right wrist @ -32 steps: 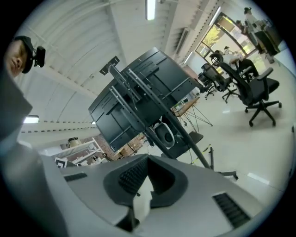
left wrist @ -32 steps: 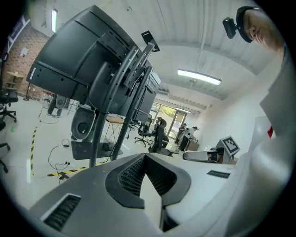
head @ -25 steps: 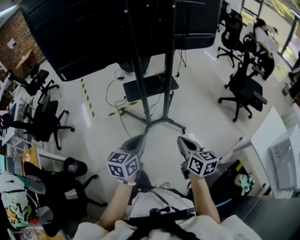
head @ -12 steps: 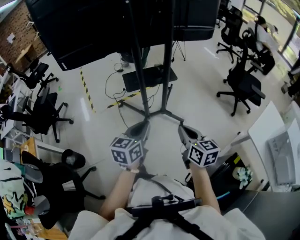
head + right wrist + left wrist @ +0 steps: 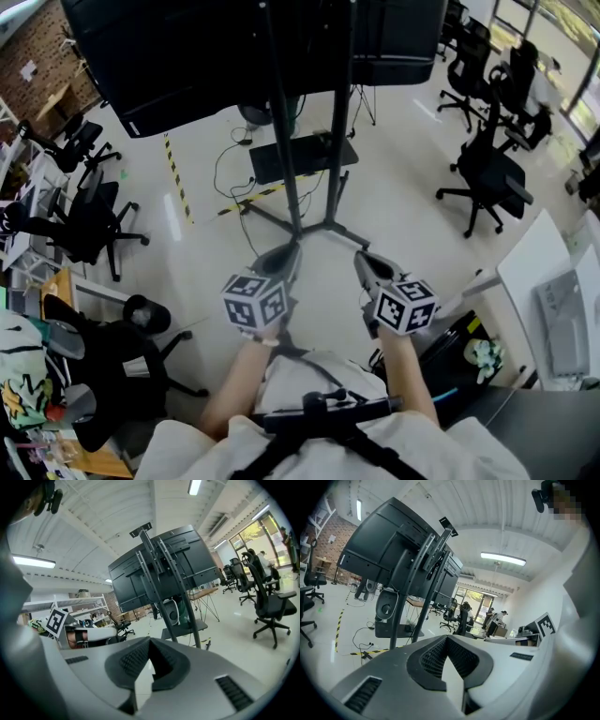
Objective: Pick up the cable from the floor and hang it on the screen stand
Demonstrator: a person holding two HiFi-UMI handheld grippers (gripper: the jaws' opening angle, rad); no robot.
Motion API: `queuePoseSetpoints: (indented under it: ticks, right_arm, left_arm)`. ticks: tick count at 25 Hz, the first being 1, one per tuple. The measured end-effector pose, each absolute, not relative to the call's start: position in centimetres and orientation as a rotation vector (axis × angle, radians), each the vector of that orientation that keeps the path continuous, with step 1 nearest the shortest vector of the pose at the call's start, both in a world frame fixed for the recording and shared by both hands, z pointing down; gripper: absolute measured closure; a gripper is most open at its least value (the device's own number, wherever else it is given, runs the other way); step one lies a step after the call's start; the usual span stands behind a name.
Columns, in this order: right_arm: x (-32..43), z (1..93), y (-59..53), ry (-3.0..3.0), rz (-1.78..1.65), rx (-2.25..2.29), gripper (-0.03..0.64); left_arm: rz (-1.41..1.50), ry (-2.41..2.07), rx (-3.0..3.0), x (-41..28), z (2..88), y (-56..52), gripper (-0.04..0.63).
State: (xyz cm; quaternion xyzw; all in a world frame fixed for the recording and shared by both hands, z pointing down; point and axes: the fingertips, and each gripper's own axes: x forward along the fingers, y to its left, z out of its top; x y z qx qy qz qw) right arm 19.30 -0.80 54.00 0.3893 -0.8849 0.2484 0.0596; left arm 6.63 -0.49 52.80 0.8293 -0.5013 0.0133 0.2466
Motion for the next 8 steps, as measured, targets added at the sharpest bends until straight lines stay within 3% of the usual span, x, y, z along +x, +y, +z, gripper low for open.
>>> queuePoseSetpoints:
  ticks: [8]
  right_arm:
    - [19.79,54.27,-1.29,-2.677,0.743,1.174,0.615]
  left_arm:
    - [0.028,-1.372,2.259,6.91,52.95,-0.77,0.595]
